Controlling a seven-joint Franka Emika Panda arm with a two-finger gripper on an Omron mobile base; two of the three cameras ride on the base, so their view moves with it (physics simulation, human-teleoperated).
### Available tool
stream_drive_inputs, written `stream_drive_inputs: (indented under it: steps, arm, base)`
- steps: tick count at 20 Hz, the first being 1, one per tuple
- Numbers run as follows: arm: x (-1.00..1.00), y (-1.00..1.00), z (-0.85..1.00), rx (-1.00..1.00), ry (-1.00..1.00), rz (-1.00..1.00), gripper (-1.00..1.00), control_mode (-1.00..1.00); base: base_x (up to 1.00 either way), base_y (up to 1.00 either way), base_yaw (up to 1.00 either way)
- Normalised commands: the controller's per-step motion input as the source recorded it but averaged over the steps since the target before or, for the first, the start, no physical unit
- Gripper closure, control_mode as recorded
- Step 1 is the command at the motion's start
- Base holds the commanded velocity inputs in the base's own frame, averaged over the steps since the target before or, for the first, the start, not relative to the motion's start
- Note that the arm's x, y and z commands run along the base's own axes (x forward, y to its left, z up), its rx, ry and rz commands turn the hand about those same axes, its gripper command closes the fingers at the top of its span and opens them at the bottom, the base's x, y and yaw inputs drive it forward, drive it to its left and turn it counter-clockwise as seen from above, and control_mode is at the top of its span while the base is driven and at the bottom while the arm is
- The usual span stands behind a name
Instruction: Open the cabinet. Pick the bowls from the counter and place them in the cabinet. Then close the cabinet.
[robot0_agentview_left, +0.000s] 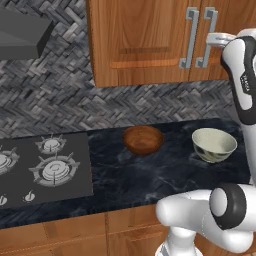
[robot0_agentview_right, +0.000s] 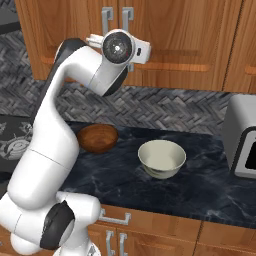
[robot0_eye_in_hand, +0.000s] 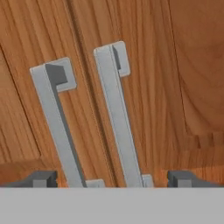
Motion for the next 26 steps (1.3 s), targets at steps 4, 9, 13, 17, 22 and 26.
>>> stream_drive_inputs:
  steps: [4,9,13,17,22,26]
  arm:
    - [0.34,0.09,0.00,0.00,0.00,0.00,-1.00,-1.00]
    - [0.51,-0.03,0.00,0.00,0.07,0.00,-1.00,-1.00]
    - [0.53,-0.05,0.00,0.00,0.09,0.00,-1.00,-1.00]
    - [0.47,-0.25,0.00,0.03,0.06,0.00,-1.00,-1.00]
    - [0.42,-0.29,0.00,0.03,0.01,0.00,-1.00,-1.00]
    - [0.45,-0.23,-0.02,0.03,0.00,0.00,-1.00,-1.00]
  base:
    - [0.00,0.00,0.00]
    - [0.00,0.00,0.00]
    - [0.00,0.00,0.00]
    - [0.00,0.00,0.00]
    - [0.00,0.00,0.00]
    - [0.00,0.00,0.00]
